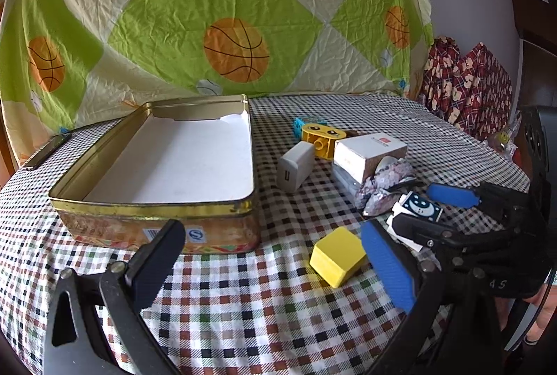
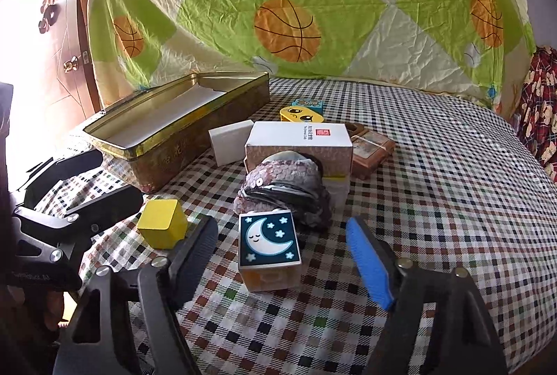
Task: Organize rigid objects
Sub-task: 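Grasp the yellow sponge cube with the left tool while the right tool grasps the blue moon-print box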
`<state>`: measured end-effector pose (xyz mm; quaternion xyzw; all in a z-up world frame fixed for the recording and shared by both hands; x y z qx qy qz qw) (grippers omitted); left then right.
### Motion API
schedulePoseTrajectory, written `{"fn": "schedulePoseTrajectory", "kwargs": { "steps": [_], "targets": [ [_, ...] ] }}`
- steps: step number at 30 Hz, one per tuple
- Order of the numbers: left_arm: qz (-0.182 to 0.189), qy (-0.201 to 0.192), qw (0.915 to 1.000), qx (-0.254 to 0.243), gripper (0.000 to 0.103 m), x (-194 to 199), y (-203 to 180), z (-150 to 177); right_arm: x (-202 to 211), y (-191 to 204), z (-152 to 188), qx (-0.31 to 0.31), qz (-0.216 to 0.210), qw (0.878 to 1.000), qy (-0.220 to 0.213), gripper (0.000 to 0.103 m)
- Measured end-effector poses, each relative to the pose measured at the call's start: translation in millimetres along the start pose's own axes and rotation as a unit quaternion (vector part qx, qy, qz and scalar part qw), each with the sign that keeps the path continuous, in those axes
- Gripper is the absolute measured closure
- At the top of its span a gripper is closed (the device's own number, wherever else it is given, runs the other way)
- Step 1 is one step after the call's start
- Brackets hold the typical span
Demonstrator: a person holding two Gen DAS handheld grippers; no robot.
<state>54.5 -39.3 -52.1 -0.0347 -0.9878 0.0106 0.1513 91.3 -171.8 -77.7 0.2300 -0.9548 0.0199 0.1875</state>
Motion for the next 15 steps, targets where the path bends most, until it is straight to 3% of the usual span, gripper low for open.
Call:
{"fn": "schedulePoseTrajectory", "kwargs": {
  "steps": [2, 6, 15],
  "targets": [
    [0.005, 0.002, 1.0000, -0.002, 0.001, -1, -2, 2, -3, 1, 4, 0.001, -0.004, 1.000, 0.012, 0.041],
    [0.018, 0.010, 0.9998, -0.003, 0.001, -4, -8, 4, -7, 2, 10, 0.004, -0.013, 1.000, 0.026, 0.069],
    [0.038, 0.026, 0.9988, -0.015, 0.002, -11, -20, 9, 5, 0, 0, 0.024, 0.008, 1.000, -0.016, 0.069]
  ]
}}
Point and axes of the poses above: each gripper's, at about its wrist camera, not at the fingertips, and x roughly against the way its jaws point, y to its left, z to its underside, the point moved 5 cm from there along -x, roughly the way its jaws point, and after that the axes turned 13 degrees about -y, right-handed, at the moved point
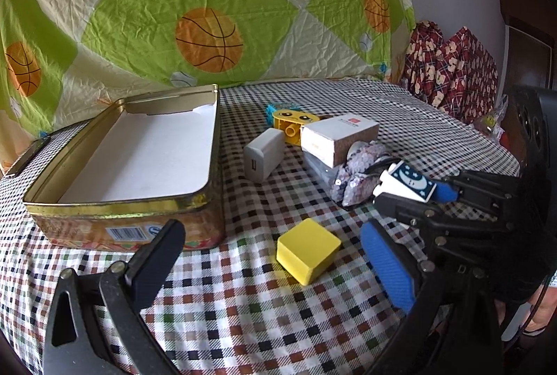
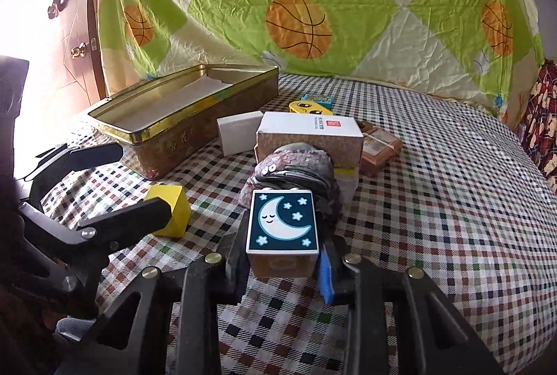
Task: Organize rigid objects
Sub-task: 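Grasp the yellow sponge cube with the left tool while the right tool grasps the blue moon-print box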
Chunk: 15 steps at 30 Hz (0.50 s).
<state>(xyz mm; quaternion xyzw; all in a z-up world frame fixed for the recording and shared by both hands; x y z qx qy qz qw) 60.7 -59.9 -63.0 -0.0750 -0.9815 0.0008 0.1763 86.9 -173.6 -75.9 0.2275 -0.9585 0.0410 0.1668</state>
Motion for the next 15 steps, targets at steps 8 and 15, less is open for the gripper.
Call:
{"fn": "schedulePoseTrajectory", "kwargs": {
  "steps": [8, 15],
  "targets": [
    [0.024, 0.030, 0.9993, -0.006, 0.016, -13, -10, 3, 2, -17, -9, -0.013, 0.015, 1.000, -0.019, 0.069],
    [0.047, 0.065, 0.9968, 0.001, 0.047, -25, -15, 12, -3, -17, -22, -0.003, 0.012, 0.999, -0.042, 0.069]
  ]
}}
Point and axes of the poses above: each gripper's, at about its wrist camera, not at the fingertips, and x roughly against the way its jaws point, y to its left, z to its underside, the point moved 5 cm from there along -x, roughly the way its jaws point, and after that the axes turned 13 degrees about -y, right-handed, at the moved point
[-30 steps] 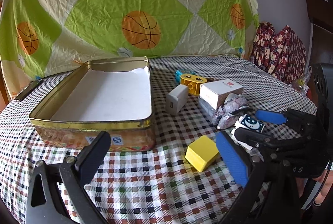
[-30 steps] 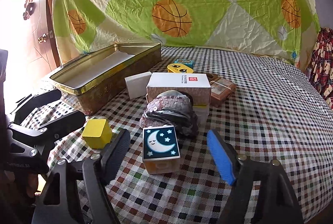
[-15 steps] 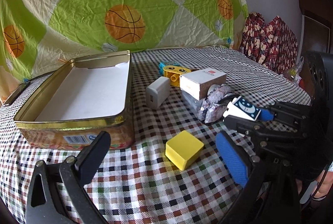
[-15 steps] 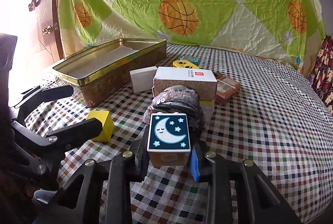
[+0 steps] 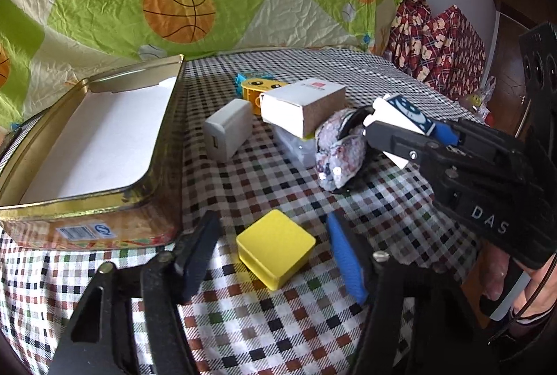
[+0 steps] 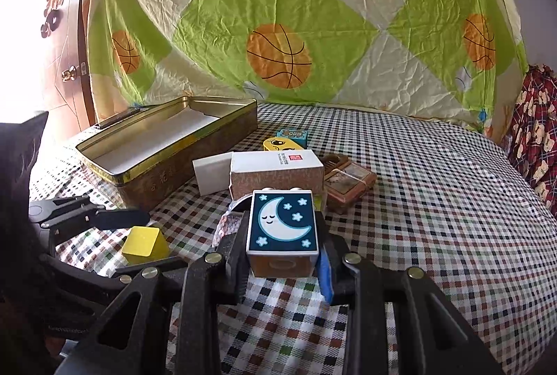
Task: Organize rigid objects
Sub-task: 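Grasp the yellow sponge cube with the left tool while the right tool grasps the blue moon-print box, then lift the yellow cube with the left tool while the right tool lifts the moon box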
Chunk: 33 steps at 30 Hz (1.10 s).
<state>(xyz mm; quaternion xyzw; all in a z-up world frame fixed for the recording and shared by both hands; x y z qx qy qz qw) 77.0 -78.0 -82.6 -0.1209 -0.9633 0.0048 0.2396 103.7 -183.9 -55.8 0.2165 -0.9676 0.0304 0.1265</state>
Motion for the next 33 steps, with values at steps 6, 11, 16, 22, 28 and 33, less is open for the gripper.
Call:
{"fn": "schedulePoseTrajectory", "kwargs": {
  "steps": [6, 11, 16, 22, 28, 33],
  "targets": [
    [0.011, -0.008, 0.9999, 0.009, 0.065, 1, 2, 0, -3, 5, -5, 0.020, 0.003, 1.000, -0.016, 0.069],
    [0.018, -0.031, 0.9988, 0.033, 0.065, 7, 9, -3, -2, 4, -5, 0.020, 0.007, 1.000, -0.023, 0.069],
    [0.006, -0.062, 0.9976, 0.029, 0.065, 13, 10, -6, 3, 10, -4, 0.037, 0.009, 0.999, -0.040, 0.069],
    [-0.016, -0.080, 0.9964, 0.023, 0.065, 18, 11, -10, 4, 6, -5, 0.024, 0.004, 0.999, -0.045, 0.069],
    [-0.015, -0.086, 0.9960, 0.018, 0.065, 19, 12, -18, 6, 2, -8, 0.012, 0.001, 0.998, -0.056, 0.069],
    [-0.019, -0.091, 0.9956, 0.013, 0.065, 19, 13, -22, 5, 2, -13, 0.013, 0.000, 0.998, -0.066, 0.069]
  ]
}}
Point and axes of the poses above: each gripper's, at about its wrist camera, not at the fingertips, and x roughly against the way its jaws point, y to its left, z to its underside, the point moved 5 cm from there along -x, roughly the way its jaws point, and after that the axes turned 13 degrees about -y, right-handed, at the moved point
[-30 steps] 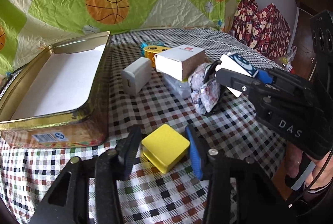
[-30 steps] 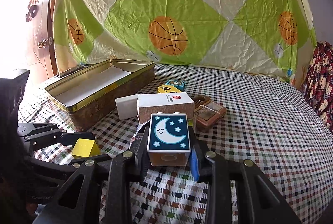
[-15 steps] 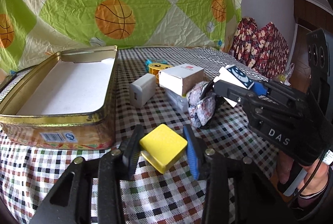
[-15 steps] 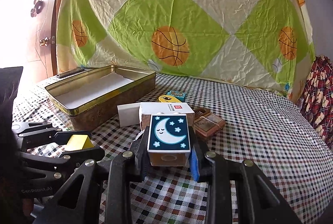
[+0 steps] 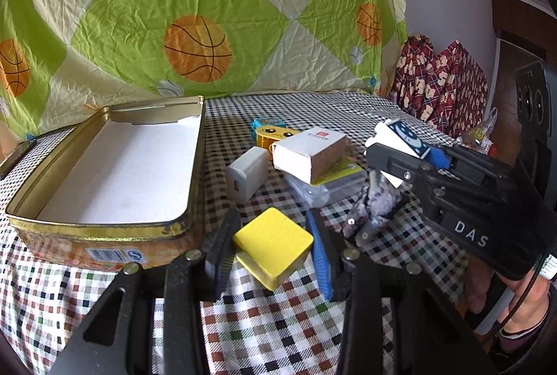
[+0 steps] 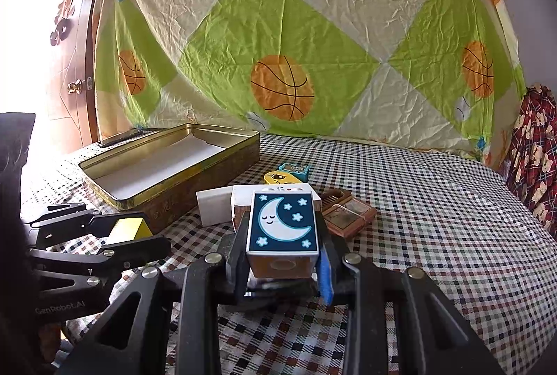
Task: Organize rigid objects
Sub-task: 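Lift the yellow cube with the left tool while the right tool lifts the moon box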
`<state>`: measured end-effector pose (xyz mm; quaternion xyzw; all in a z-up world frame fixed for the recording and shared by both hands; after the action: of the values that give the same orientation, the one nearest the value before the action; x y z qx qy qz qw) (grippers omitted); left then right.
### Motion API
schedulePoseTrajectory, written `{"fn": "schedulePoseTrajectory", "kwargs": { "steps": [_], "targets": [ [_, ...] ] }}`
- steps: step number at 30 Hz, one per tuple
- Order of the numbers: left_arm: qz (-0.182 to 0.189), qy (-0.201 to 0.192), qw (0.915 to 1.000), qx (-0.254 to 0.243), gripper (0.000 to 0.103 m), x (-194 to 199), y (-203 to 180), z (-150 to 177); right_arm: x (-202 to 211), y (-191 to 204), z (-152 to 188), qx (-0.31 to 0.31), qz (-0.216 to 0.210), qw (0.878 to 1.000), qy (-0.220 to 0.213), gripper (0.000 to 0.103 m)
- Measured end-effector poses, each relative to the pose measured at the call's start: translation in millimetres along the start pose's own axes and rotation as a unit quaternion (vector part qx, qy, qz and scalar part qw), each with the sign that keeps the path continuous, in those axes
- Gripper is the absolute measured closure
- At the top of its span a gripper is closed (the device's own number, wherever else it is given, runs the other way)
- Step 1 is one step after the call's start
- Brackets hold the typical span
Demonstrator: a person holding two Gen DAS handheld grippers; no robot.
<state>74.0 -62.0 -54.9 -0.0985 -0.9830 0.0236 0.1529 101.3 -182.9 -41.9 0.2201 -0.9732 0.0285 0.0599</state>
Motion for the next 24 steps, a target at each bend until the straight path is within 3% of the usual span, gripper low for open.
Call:
{"fn": "schedulePoseTrajectory", "kwargs": {
  "steps": [10, 24],
  "targets": [
    [0.013, -0.002, 0.9999, 0.005, 0.065, -4, -6, -8, -2, -8, -4, -0.025, 0.005, 1.000, -0.014, 0.069],
    [-0.004, -0.062, 0.9979, 0.018, 0.065, 7, 6, -27, 5, -11, -10, -0.027, 0.052, 0.997, -0.053, 0.069]
  ]
}}
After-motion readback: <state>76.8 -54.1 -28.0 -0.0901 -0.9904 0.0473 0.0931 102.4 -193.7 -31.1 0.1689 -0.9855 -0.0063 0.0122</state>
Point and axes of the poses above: each gripper's, at about its wrist camera, not at the fingertips, and x roughly against the way its jaws point, y to its left, z to its underside, the point moved 5 cm from there along -x, roughly the way its jaws point, and after that the axes turned 13 degrees about -y, right-handed, at the moved point
